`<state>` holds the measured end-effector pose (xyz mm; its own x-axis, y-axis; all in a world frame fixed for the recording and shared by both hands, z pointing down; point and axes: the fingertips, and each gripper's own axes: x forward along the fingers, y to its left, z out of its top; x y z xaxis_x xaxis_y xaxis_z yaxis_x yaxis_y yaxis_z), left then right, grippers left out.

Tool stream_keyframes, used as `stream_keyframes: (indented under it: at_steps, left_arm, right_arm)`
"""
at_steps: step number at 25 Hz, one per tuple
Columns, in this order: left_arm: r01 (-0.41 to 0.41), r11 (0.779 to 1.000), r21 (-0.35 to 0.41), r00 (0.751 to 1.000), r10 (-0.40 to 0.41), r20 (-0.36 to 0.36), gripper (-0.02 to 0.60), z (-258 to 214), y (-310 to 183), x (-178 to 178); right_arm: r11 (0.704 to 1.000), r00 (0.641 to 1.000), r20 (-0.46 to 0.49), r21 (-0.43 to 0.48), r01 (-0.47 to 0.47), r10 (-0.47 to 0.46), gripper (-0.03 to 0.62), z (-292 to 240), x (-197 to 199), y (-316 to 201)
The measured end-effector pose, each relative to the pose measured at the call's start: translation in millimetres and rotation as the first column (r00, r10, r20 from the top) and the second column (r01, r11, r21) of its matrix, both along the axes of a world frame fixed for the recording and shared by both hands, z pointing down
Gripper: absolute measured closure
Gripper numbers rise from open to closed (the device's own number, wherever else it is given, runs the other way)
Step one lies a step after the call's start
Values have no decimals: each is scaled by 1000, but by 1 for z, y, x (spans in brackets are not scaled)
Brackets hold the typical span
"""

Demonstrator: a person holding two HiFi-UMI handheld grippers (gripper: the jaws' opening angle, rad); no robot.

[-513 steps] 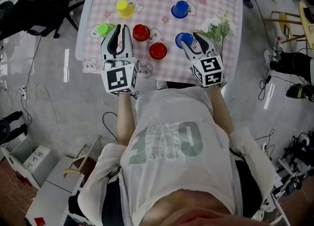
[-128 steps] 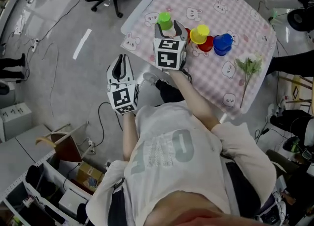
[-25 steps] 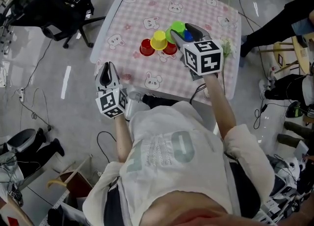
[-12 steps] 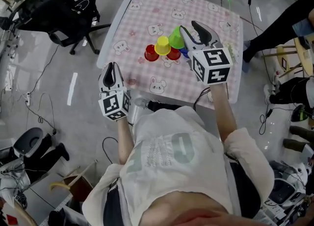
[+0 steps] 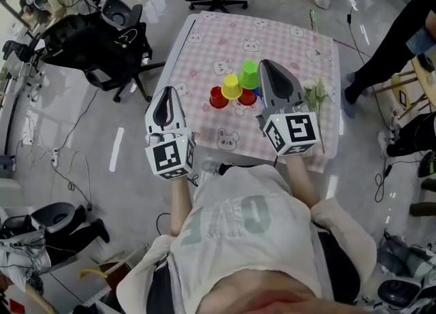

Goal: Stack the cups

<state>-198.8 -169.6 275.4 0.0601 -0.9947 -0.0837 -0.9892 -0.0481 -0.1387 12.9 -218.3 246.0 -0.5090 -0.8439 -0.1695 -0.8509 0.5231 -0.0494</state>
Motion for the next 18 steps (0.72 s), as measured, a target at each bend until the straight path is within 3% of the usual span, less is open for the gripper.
stream_keyframes:
  at_steps: [5, 18]
  left_arm:
    - [-38, 998, 46, 999, 38, 16, 551, -18, 6, 20]
    - [-59, 998, 36, 998, 58, 34, 551, -6, 18, 48]
  right_arm:
    - [999, 1000, 17, -28, -16, 16, 560, 19, 7, 18]
    - [994, 1000, -16, -106, -9, 8, 562, 61, 22, 41]
